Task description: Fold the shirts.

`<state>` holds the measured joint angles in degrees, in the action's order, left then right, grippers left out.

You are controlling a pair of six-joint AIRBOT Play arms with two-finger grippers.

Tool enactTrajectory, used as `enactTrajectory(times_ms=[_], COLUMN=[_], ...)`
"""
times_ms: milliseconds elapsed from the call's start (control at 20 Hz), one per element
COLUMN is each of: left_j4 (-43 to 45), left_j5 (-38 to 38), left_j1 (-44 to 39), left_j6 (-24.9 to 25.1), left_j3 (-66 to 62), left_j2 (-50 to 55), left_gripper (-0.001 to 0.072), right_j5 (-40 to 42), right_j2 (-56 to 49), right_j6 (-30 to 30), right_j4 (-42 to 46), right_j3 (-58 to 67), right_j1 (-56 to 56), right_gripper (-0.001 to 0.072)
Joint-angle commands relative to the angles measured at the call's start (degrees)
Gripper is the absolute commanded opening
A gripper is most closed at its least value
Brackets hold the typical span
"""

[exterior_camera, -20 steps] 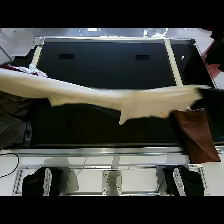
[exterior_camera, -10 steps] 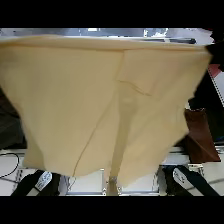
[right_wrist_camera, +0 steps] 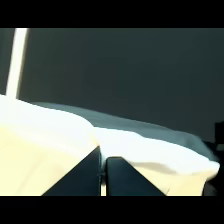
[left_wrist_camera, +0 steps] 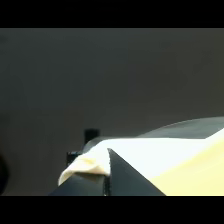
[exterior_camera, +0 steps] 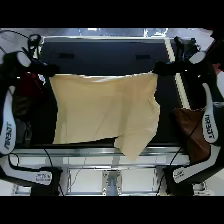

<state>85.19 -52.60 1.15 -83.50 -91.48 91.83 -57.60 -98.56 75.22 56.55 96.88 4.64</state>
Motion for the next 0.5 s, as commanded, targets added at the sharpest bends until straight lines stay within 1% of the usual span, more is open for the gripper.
enactTrajectory(times_ms=[0, 100, 200, 350, 450], left_j4=[5.6, 5.9, 5.9, 5.9, 5.9], left_j5=[8.0, 6.0, 0.6, -8.2, -10.8], left_j1=[-1.5, -1.3, -1.3, -1.2, -1.3], left_j6=[-7.2, -7.2, -7.1, -4.9, -4.1], left_j3=[-0.1, -0.1, -0.1, 0.9, 5.2], left_j2=[5.7, 4.5, 3.1, 0.7, -1.6], left_gripper=[0.0006, 0.0006, 0.0006, 0.0006, 0.0006], right_j5=[7.2, 0.5, -9.4, -17.4, -22.4], right_j2=[-5.1, -4.7, -4.3, -1.6, -0.4], right_j6=[0.5, -0.1, -0.3, -0.3, -0.3], right_j4=[1.5, 4.5, 8.7, 15.0, 15.7], right_j3=[2.1, 5.4, 8.3, 7.8, 6.3], right_j1=[-0.7, 0.1, 0.0, -0.9, -0.9], right_gripper=[0.0013, 0.0014, 0.0013, 0.0013, 0.0014])
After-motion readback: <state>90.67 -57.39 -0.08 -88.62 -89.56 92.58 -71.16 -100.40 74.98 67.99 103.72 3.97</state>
